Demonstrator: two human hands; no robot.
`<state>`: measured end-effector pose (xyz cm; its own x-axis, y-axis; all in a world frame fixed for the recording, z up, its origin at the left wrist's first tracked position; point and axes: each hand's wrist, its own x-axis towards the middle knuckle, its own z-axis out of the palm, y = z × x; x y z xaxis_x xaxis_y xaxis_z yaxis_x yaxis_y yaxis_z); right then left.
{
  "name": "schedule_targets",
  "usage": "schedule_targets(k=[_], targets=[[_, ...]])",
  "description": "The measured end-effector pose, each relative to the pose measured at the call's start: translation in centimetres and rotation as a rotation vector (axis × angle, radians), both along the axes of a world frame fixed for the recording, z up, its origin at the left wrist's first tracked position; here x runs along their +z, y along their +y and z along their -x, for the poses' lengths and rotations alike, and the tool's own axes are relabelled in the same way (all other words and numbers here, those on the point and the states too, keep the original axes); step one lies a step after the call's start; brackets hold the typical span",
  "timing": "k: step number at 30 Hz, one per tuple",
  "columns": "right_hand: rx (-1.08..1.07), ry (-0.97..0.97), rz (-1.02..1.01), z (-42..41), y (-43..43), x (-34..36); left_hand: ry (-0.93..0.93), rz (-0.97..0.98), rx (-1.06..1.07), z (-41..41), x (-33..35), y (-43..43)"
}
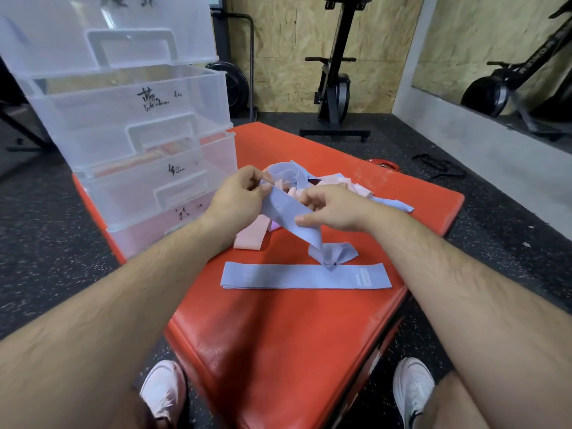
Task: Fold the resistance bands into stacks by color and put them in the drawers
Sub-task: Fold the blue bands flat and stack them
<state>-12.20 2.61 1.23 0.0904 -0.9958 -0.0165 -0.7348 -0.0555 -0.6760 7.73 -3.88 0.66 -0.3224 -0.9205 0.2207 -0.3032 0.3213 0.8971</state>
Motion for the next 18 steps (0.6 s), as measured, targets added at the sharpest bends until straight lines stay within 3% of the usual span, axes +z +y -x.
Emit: schedule_targets(k=[2,11,18], targets=[[-0.004,0.157,-0.033,1.0,0.4,-0.1,0.025,-0.007,0.051,-0.7,0.2,-0.3],[-0.096,0.384,-0.295,5.8,3.1,-1.4,0.021,-0.018,0.135,-3.7,0.0,-0.5],[-0.158,0.219,-0.142,8.0,6.2,-0.3,-0.148,0.000,0.161,-4.9,-1.6,1.7]])
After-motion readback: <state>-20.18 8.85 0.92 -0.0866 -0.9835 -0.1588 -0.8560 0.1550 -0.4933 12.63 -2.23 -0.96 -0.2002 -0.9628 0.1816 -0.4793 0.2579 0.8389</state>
